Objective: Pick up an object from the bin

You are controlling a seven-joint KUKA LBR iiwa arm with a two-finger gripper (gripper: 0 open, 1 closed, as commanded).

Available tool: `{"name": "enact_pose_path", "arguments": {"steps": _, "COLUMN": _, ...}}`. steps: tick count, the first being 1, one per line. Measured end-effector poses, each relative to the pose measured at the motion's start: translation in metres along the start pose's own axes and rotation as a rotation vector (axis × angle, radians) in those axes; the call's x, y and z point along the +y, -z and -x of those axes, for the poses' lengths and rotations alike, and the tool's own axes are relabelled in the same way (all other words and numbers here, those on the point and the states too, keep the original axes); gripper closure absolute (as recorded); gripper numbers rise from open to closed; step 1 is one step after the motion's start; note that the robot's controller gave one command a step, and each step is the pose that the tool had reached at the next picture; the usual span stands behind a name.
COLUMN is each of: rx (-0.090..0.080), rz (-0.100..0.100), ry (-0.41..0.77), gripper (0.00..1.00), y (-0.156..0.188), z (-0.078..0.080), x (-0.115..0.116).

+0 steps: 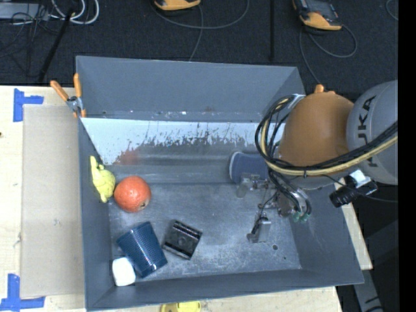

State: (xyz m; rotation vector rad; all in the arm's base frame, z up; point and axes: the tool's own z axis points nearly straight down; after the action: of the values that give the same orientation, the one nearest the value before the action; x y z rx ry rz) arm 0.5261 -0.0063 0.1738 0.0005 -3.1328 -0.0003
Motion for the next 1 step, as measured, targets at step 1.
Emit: {"name": "enact_pose_path", "arguments": {"steps": 1, "rx": -0.008, "rz": 0.000, "ry": 0.000, "gripper": 0.00, "y": 0.0044, "z": 0.0016, "x": 0.0000}}
